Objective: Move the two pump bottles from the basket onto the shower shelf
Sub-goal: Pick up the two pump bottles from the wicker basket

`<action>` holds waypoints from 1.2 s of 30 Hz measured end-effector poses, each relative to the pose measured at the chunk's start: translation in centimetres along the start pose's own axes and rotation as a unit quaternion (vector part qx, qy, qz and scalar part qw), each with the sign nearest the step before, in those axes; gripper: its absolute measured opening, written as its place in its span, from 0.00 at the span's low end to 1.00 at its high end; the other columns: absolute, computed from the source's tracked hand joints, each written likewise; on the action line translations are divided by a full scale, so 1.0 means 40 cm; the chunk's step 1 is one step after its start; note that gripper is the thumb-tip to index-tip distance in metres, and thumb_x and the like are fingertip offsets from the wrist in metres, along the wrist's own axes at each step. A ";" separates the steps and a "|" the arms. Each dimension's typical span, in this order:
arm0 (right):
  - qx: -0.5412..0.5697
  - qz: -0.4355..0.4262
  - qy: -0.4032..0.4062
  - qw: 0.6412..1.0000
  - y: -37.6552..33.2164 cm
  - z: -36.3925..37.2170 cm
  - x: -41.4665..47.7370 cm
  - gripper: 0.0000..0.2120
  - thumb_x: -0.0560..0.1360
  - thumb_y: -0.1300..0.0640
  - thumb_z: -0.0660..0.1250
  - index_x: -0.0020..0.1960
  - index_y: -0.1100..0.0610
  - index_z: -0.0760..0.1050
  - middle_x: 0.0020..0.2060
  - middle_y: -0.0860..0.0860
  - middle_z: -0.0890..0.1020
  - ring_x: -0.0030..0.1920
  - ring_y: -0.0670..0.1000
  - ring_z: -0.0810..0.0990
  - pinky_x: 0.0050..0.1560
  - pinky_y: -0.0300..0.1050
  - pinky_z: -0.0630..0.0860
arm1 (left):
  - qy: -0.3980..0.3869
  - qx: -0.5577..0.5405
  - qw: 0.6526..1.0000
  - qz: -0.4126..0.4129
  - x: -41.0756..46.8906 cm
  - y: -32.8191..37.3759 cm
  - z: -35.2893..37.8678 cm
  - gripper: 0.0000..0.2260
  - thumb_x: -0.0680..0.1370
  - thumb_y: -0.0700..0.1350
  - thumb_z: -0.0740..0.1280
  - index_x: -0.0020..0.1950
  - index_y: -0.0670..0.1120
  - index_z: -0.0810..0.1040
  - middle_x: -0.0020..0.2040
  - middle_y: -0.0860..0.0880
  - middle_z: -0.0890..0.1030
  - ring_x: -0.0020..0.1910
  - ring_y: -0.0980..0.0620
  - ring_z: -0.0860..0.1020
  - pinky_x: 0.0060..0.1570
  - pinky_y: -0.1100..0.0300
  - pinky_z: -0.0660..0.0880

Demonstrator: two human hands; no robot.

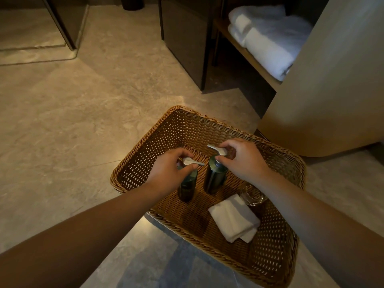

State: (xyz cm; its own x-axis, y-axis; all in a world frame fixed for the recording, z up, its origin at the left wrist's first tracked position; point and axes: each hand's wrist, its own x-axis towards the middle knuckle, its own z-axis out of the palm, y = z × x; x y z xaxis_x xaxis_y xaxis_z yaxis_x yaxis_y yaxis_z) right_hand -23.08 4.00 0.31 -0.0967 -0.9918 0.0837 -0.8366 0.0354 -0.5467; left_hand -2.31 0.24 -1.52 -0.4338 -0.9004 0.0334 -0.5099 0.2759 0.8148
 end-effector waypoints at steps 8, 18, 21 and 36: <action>0.003 0.004 -0.017 1.000 0.003 -0.019 -0.014 0.11 0.68 0.53 0.72 0.50 0.53 0.79 0.40 0.45 0.78 0.38 0.40 0.74 0.35 0.30 0.67 | 0.009 -0.004 1.000 -0.018 0.002 -0.002 -0.001 0.10 0.71 0.48 0.71 0.51 0.54 0.78 0.48 0.57 0.79 0.45 0.62 0.76 0.40 0.71 0.73; -0.033 -0.010 -0.057 0.998 -0.041 -0.101 -0.050 0.13 0.72 0.54 0.69 0.56 0.56 0.76 0.48 0.50 0.79 0.46 0.46 0.75 0.46 0.41 0.76 | -0.001 0.002 0.999 -0.040 -0.019 0.043 -0.094 0.11 0.70 0.48 0.72 0.51 0.56 0.79 0.46 0.61 0.79 0.44 0.63 0.77 0.34 0.77 0.70; -0.038 -0.008 -0.070 0.997 -0.119 -0.187 -0.067 0.13 0.74 0.56 0.66 0.58 0.58 0.73 0.53 0.52 0.77 0.50 0.48 0.74 0.49 0.42 0.75 | 0.000 0.035 0.999 -0.041 -0.053 0.117 -0.165 0.12 0.71 0.48 0.71 0.54 0.53 0.79 0.48 0.58 0.79 0.43 0.63 0.76 0.36 0.75 0.70; 0.050 -0.015 -0.045 0.998 -0.824 -0.929 -0.166 0.11 0.74 0.56 0.66 0.55 0.57 0.73 0.48 0.50 0.76 0.46 0.49 0.77 0.42 0.42 0.77 | 0.046 -0.064 0.990 -0.118 -0.257 0.941 -0.799 0.09 0.71 0.45 0.72 0.47 0.58 0.78 0.45 0.62 0.78 0.47 0.62 0.76 0.41 0.65 0.76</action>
State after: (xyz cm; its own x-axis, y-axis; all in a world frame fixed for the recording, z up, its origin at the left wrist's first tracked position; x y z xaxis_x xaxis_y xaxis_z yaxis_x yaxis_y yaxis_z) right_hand -14.90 13.99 48.74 -0.0191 -0.9994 0.0281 -0.7801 -0.0027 -0.6256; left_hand 6.70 9.15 47.29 -0.2419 -0.9630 -0.1187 -0.4883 0.0151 0.8726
